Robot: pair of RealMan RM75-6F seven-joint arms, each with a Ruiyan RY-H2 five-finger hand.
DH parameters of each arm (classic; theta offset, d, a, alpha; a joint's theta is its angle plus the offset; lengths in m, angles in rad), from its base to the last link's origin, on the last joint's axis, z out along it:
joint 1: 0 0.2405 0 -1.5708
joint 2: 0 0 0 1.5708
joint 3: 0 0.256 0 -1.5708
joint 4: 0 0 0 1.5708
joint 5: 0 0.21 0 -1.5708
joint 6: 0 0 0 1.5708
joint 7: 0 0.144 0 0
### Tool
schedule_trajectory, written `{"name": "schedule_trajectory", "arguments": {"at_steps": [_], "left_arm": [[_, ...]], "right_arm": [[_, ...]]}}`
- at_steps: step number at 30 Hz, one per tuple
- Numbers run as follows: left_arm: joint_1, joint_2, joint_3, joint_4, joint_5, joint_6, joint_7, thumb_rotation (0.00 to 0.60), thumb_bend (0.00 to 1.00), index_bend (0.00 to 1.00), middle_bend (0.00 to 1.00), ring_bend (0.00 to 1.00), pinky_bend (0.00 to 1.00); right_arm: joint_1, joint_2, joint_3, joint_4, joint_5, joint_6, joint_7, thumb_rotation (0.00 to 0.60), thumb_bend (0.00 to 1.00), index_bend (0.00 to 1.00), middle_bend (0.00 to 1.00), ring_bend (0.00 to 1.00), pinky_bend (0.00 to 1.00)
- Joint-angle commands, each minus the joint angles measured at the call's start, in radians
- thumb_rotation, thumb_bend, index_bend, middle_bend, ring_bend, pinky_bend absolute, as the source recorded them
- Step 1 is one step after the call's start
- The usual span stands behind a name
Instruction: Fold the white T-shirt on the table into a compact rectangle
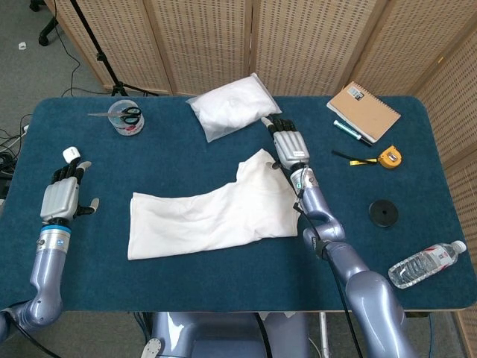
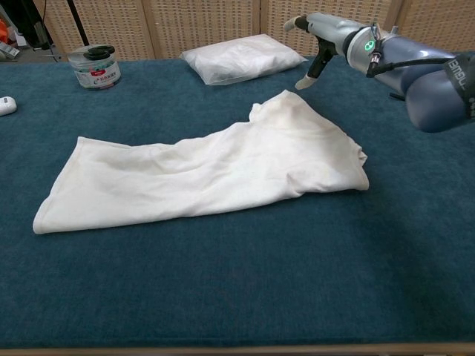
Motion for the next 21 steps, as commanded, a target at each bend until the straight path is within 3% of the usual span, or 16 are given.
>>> {"name": "schedule_trajectory", "arguments": {"at_steps": [1, 5, 16, 21], "left_arm": [[0.004, 0.008, 0.003, -0.005, 0.012, 0.001, -0.001, 0.600, 0.35, 0.00, 0.00, 0.00, 0.00], [0.015, 0.020, 0.024, -0.013, 0.054, -0.003, -0.006, 0.600, 0.36, 0.00, 0.00, 0.00, 0.00], [0.051, 0.041, 0.107, 0.029, 0.253, -0.041, -0.074, 0.600, 0.36, 0.00, 0.00, 0.00, 0.00], [0.066, 0.041, 0.125, 0.039, 0.300, -0.050, -0.110, 0.600, 0.36, 0.00, 0.00, 0.00, 0.00]], "right_arm": [[-0.030, 0.044, -0.013, -0.063, -0.020, 0.076, -0.003, 0.600, 0.00, 0.00, 0.00, 0.00, 0.02], [-0.117, 0.141, -0.048, -0.226, -0.055, 0.185, -0.022, 0.600, 0.00, 0.00, 0.00, 0.00, 0.02], [-0.436, 0.507, -0.150, -0.855, -0.051, 0.415, -0.216, 0.600, 0.00, 0.00, 0.00, 0.00, 0.02], [-0.593, 0.609, -0.222, -1.002, -0.077, 0.565, -0.266, 0.600, 0.00, 0.00, 0.00, 0.00, 0.02]]}}
